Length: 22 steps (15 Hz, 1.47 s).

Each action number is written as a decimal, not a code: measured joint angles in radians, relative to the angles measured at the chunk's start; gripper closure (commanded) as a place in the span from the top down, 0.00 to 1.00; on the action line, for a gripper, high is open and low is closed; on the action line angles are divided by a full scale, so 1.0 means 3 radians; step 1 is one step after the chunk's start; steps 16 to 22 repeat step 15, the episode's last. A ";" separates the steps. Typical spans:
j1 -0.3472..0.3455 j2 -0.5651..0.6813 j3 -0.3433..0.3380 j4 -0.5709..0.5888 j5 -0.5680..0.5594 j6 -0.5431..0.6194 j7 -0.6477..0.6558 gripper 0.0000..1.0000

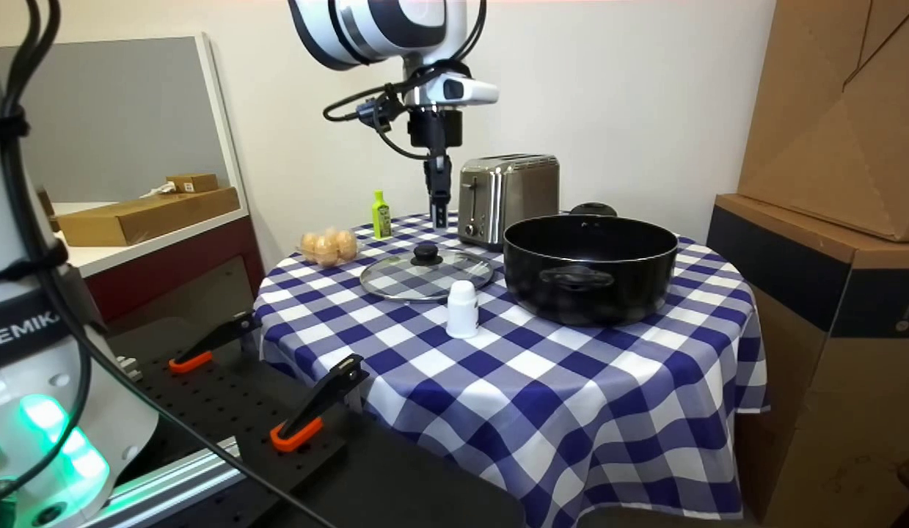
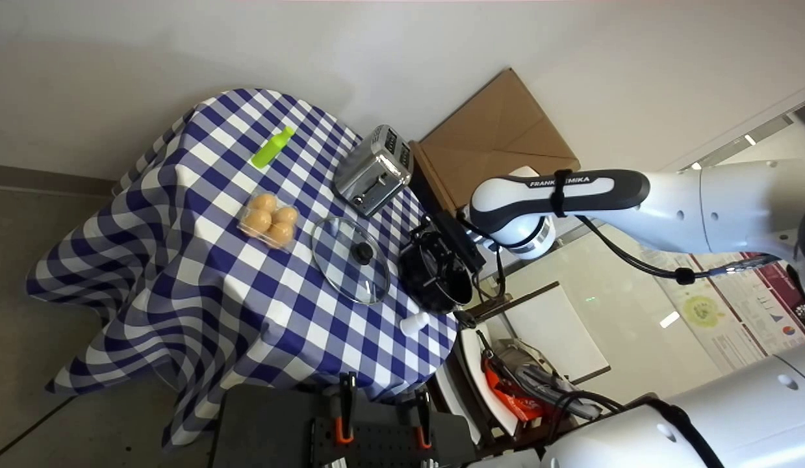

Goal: Pick up the small white bottle from the table and move it to the right.

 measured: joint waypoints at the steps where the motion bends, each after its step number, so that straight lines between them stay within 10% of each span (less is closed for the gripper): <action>1: 0.0036 -0.0109 0.0105 -0.0001 0.0026 -0.0068 -0.0064 1.00; 12: 0.0219 -0.1290 0.0649 0.0018 0.0108 -0.1530 -0.1470 1.00; 22: 0.0197 -0.1463 0.0649 0.0028 0.0060 -0.1621 -0.1726 1.00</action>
